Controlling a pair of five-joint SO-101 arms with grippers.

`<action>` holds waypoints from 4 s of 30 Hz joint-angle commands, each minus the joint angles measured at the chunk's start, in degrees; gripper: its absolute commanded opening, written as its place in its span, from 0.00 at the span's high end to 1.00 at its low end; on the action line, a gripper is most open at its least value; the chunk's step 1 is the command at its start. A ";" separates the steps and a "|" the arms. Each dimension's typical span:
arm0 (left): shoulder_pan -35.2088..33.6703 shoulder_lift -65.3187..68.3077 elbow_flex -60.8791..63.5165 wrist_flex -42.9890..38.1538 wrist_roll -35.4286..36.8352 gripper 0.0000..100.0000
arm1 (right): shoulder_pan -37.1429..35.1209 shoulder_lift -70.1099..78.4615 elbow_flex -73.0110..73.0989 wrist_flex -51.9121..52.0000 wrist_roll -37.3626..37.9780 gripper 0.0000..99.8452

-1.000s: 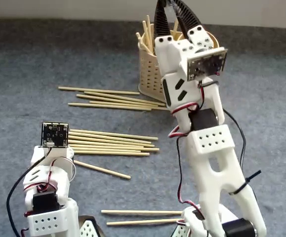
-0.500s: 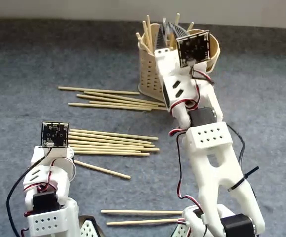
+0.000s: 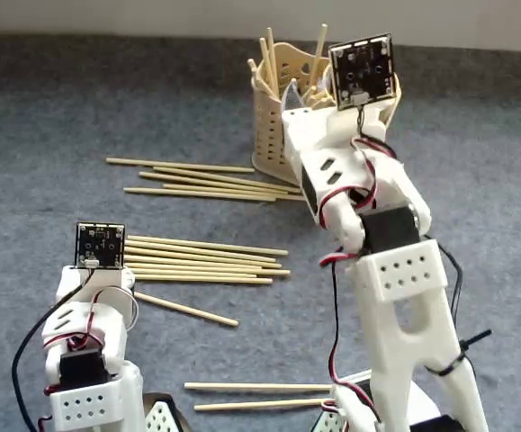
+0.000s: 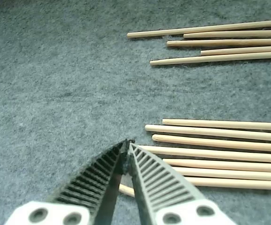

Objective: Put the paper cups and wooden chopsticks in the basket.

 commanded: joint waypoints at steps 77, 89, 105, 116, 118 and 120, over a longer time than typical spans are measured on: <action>-0.57 -0.13 1.19 -1.23 -0.44 0.99 | -39.34 -6.29 45.41 26.68 13.98 0.89; -0.57 -0.13 1.19 -1.23 -0.44 0.99 | -52.97 -5.49 44.18 28.79 13.71 0.89; -0.66 -0.13 1.19 -1.23 -0.44 0.99 | -37.41 -5.58 55.34 20.00 25.05 0.90; -0.57 -0.13 1.19 -1.23 -0.44 0.99 | -18.77 -6.20 52.44 20.26 37.10 0.99; -0.57 -0.13 1.19 -1.23 -0.44 0.99 | -16.31 -6.20 49.98 20.26 37.36 0.99; -0.57 -0.13 1.19 -1.23 -0.44 0.99 | -13.85 -6.20 47.87 20.26 37.36 0.99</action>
